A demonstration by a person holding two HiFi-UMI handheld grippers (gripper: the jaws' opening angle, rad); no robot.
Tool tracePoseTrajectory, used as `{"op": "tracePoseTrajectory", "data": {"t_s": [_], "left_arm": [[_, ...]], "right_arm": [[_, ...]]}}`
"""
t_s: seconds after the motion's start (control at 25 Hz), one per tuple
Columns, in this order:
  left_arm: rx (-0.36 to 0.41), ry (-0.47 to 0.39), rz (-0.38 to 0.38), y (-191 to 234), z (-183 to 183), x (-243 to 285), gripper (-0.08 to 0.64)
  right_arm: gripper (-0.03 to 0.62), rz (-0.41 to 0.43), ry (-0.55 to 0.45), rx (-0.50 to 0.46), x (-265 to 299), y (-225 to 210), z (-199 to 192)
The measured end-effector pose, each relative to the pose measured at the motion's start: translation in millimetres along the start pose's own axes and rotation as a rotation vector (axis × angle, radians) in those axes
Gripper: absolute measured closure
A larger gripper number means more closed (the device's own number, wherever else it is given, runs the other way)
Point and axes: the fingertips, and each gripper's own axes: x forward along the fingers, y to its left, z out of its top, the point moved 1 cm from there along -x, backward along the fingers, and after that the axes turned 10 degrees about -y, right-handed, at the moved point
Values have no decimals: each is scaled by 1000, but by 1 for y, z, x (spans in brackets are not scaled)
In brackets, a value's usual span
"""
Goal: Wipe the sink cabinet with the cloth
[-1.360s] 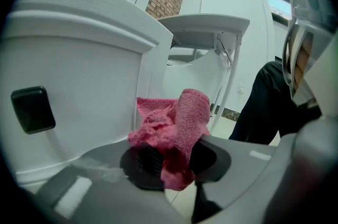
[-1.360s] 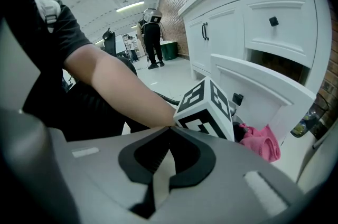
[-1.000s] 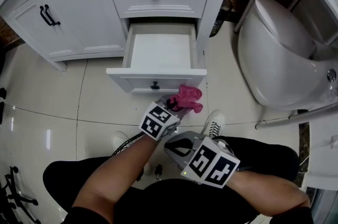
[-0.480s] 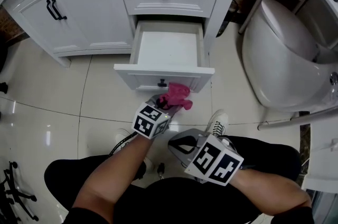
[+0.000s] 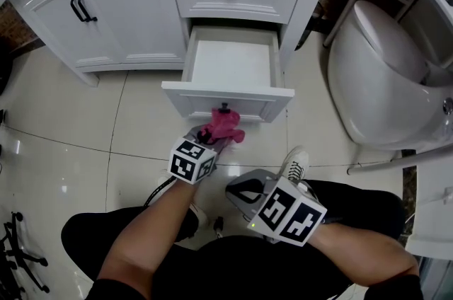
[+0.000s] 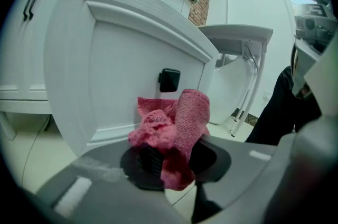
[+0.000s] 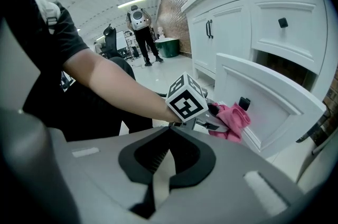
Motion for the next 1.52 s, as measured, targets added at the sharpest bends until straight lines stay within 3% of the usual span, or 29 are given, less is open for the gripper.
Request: {"op": "tracePoseTrajectory", "data": {"t_s": [0.68,1.04,1.32,1.4,1.52], "left_arm": [[-17,-55,188,55,5,-46,460],[-112,-57,319,89,-2,-70,460],[-150,-55,364,102,-2,-80,460],[-141,-41,365,103,-1,-83,461],[-46,15,331,97,5,-85,462]], "right_arm": [[586,1,18,-29,10,7,6],[586,-32,-3,-37,3,-2,13],[586,-45,-18,-44,-1,-3,16],[586,-45,-24,-50,-2,-3,18],[586,-57,-45,-59,-7,-6,25]]}}
